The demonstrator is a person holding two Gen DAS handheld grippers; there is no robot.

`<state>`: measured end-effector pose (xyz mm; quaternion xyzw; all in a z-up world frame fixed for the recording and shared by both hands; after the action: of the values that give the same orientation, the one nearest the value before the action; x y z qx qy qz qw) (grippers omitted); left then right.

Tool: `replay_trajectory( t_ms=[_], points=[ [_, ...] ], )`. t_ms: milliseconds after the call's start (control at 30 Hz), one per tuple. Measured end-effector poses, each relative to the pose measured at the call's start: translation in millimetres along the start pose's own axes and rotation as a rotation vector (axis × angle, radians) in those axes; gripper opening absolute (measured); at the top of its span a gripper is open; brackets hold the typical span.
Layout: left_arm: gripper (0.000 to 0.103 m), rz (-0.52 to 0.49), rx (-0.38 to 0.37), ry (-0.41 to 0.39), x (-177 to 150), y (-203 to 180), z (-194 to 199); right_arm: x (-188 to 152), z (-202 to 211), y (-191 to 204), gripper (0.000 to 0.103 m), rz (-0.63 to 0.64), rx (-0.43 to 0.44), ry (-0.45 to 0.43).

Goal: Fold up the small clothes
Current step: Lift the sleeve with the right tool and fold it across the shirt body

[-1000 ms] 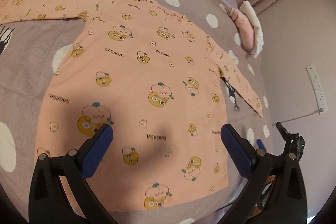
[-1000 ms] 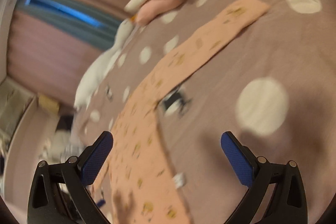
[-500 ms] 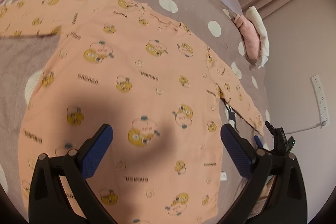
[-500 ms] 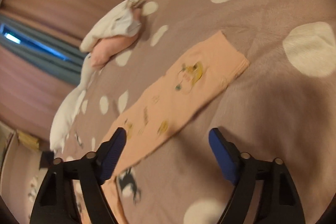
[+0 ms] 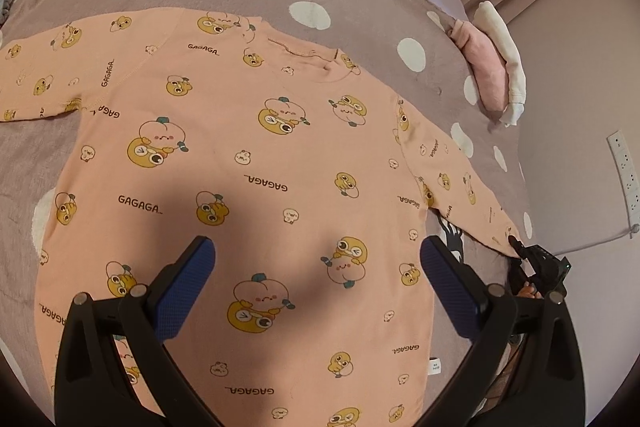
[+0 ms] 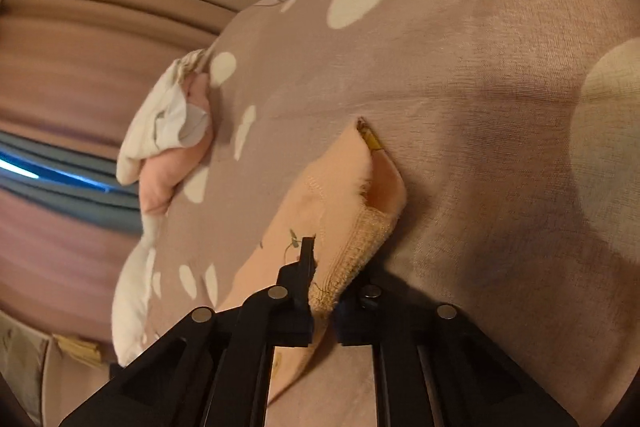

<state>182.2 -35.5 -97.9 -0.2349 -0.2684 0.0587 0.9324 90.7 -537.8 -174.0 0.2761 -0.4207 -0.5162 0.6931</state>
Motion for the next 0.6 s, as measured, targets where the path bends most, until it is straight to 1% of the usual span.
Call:
replay_trajectory(
  t_ms=[33, 100, 167, 300, 400, 433, 500, 533, 600],
  points=[
    [0.102, -0.001, 0.005, -0.002, 1, 1, 1, -1, 2, 8, 0.009, 0.037, -0.013, 0.005],
    [0.102, -0.007, 0.015, -0.011, 2, 5, 5, -4, 10, 34, 0.008, 0.137, -0.006, 0.01],
    [0.102, -0.008, 0.018, -0.026, 4, 10, 12, -12, 19, 80, 0.008, 0.286, 0.004, 0.013],
    [0.102, -0.002, 0.022, -0.055, 7, 23, 27, -43, 31, 170, 0.008, 0.502, 0.051, 0.036],
    [0.102, 0.009, 0.029, -0.089, 11, 39, 45, -83, 36, 240, 0.008, 0.656, 0.101, 0.054],
    [0.102, 0.015, 0.032, -0.099, 12, 45, 50, -104, 36, 265, 0.008, 0.702, 0.127, 0.065],
    [0.102, 0.03, 0.044, -0.117, 14, 59, 60, -134, 35, 296, 0.008, 0.766, 0.166, 0.081],
    [0.102, 0.042, 0.051, -0.129, 16, 68, 67, -159, 36, 314, 0.008, 0.82, 0.182, 0.086],
    [0.102, 0.062, 0.069, -0.152, 18, 85, 78, -197, 29, 337, 0.008, 0.91, 0.199, 0.099]
  ],
)
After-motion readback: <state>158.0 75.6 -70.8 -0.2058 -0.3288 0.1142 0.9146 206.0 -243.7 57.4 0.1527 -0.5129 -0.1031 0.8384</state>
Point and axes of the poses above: each gripper's, at about its wrist camera, not at the fingertips, and z roughly against the way its jaws point, y to its left, x to its top, the point moved 2 cm from there along -z, roughly the way its jaws point, and after that the axes turned 7 degrees about -y, right-handed, at the moved point
